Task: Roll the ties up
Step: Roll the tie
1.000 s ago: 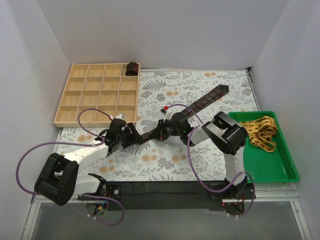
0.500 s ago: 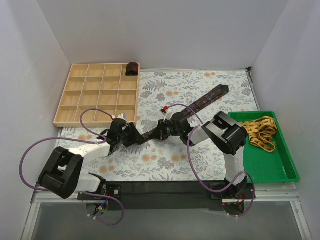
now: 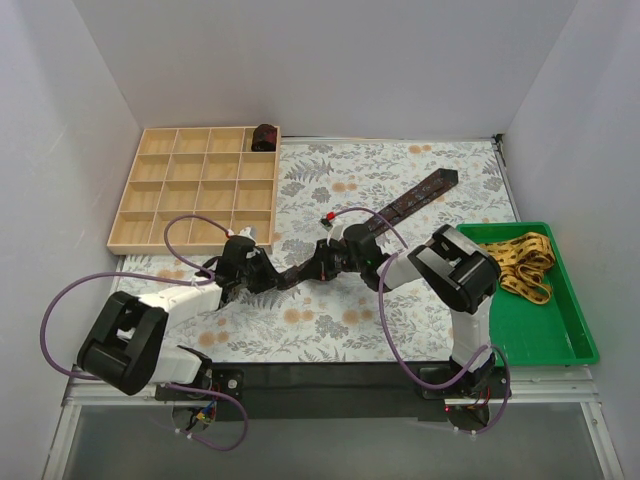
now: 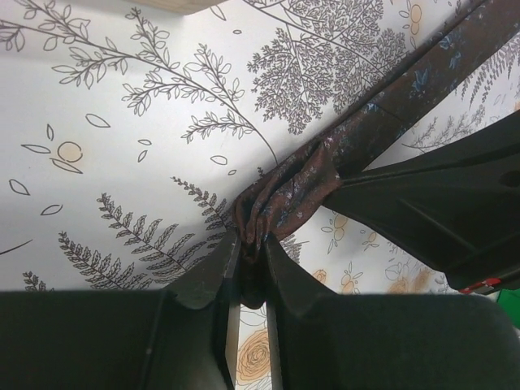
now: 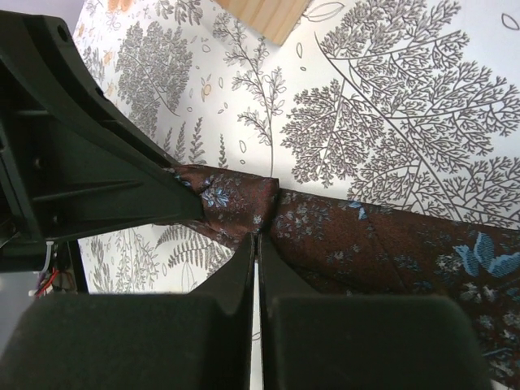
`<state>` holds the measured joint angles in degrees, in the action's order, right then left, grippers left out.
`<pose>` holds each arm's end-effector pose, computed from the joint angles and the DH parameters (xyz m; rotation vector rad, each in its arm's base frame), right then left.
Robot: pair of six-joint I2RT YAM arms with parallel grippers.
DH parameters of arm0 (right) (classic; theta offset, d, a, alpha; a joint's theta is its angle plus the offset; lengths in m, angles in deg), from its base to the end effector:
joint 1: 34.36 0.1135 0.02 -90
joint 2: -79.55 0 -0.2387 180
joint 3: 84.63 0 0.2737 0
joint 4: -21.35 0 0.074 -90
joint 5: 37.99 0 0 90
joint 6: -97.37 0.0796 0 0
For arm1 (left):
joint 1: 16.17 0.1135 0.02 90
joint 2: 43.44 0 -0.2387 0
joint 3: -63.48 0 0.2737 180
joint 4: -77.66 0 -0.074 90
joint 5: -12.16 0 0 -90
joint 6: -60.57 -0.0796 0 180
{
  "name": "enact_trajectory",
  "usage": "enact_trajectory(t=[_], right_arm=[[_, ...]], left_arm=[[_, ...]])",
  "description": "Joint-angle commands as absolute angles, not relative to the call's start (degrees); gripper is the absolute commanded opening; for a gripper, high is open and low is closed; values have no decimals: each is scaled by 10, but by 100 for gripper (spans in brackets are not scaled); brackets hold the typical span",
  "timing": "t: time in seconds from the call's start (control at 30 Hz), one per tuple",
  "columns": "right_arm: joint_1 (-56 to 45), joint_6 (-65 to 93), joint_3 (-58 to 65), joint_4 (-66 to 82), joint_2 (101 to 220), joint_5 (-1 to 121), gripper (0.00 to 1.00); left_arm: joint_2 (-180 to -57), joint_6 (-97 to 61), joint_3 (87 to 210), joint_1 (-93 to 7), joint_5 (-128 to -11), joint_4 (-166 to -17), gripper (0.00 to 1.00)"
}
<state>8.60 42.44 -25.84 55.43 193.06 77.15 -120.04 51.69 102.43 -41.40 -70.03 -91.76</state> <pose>0.2770 0.3041 0.0575 -0.4701 2.0834 1.2851 0.2516 -0.1305 0.0645 -1.1852 2.3821 -0.9212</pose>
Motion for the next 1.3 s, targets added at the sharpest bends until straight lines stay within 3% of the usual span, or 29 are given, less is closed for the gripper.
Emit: enact_trajectory(t=[0.0,0.07,0.47,0.87,1.27], right_arm=[[83,398,-263,536,1886,749,1],[83,396,-262,525,1880,749,1],[83,306,-215,356,1812,712,20],[94,299,-224,335,1791,671,22],[93,288,-242,326,1777,648,22]], left_arm=[[-1183,484,1043,-411,-707,-863,10],[-1178,483,1038,-411,-708,-863,2],[-1188,347,1169,-411,-794,-639,0],[-1296,252,1332,-411,-1024,-367,0],[-1399,252,1416,-419,-1106,-303,0]])
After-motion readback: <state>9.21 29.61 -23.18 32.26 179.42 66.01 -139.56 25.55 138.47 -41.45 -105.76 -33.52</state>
